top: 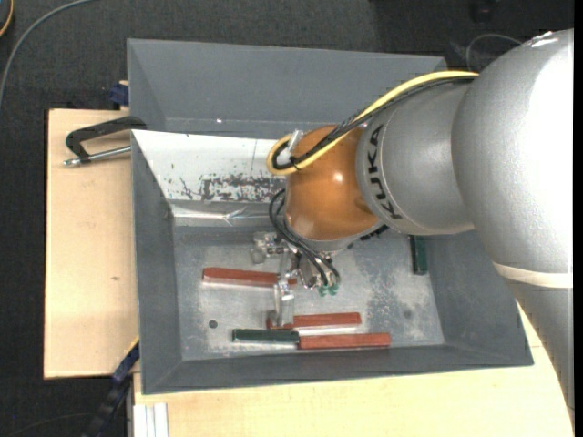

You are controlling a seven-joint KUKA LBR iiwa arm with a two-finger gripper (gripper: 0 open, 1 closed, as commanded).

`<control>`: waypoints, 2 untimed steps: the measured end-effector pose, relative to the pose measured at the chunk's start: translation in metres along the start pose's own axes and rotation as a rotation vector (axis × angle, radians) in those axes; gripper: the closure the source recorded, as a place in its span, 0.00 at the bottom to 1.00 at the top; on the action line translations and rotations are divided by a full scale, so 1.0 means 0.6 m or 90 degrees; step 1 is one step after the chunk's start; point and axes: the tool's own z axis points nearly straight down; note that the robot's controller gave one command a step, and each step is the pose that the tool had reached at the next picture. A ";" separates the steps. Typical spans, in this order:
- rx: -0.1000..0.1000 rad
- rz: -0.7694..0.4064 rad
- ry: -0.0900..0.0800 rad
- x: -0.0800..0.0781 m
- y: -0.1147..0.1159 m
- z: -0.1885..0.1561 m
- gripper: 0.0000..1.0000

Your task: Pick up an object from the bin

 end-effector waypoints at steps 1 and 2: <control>0.000 0.002 -0.004 -0.003 -0.002 -0.006 1.00; 0.001 -0.105 -0.014 -0.038 -0.005 -0.247 1.00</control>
Offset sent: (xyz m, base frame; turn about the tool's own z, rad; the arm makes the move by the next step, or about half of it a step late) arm 0.0000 0.0000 0.0000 0.0000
